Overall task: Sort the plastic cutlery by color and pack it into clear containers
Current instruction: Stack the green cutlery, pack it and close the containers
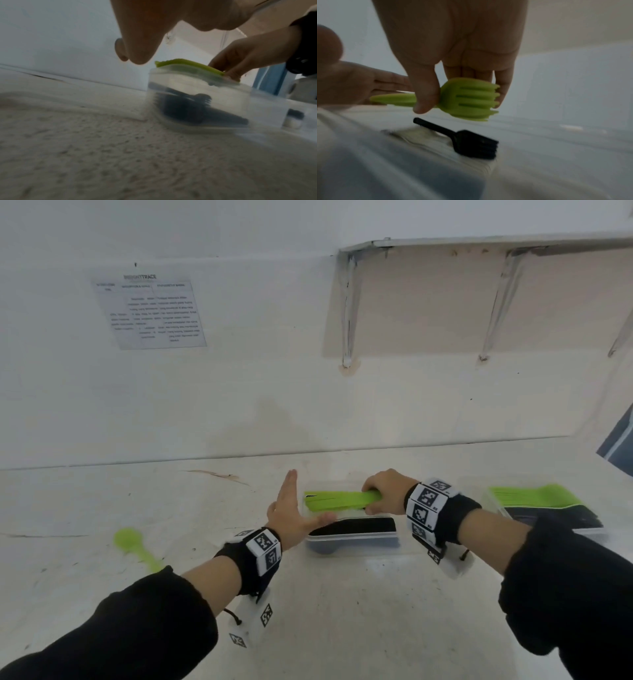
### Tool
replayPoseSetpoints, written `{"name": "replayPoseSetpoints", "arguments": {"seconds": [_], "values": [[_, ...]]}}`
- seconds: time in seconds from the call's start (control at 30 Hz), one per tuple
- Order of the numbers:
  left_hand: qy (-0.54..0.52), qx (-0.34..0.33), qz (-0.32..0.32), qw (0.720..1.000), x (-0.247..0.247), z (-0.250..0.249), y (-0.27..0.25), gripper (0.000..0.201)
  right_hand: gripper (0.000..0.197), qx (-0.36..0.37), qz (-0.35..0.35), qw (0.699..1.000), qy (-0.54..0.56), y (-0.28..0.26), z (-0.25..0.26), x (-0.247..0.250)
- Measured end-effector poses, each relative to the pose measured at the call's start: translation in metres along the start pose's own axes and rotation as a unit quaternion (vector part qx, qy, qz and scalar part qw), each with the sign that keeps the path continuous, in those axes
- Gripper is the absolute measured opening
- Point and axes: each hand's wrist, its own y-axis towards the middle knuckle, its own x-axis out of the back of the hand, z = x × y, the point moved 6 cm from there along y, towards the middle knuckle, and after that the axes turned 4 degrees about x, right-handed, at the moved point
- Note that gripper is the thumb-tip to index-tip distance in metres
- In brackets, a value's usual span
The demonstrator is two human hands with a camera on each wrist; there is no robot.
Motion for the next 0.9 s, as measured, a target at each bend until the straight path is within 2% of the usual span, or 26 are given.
{"name": "replayPoseSetpoints", "arguments": {"seconds": [0.1,0.2,0.3,0.43,0.6,0.73,0.9], "values": [[0.021,0.023,0.076,0.997,-0.009,0.013,0.005,0.170,0.049,-0.028,-0.001,1.000,-0.003,0.005,-0.006,-0.012],[0.027,0.032,0.117,0.992,-0.019,0.020,0.007,0.166,0.051,-0.030,-0.008,0.999,-0.005,0.009,-0.004,-0.015],[0.008,0.045,0.114,0.992,-0.025,0.025,0.012,0.154,0.052,-0.024,0.008,0.999,-0.026,0.011,-0.002,-0.021],[-0.036,0.041,0.116,0.992,-0.029,0.031,0.017,0.162,0.052,-0.014,0.004,0.996,-0.086,0.011,0.003,-0.025],[-0.068,0.037,0.117,0.990,-0.029,0.029,0.015,0.160,0.051,-0.013,0.015,0.996,-0.082,0.012,0.004,-0.026],[-0.070,0.041,0.115,0.990,-0.030,0.029,0.014,0.158,0.060,-0.011,0.017,0.997,-0.078,0.012,0.007,-0.027],[-0.096,0.041,0.123,0.987,-0.032,0.027,0.014,0.153,0.055,-0.040,0.012,0.998,-0.048,0.010,0.001,-0.027]]}}
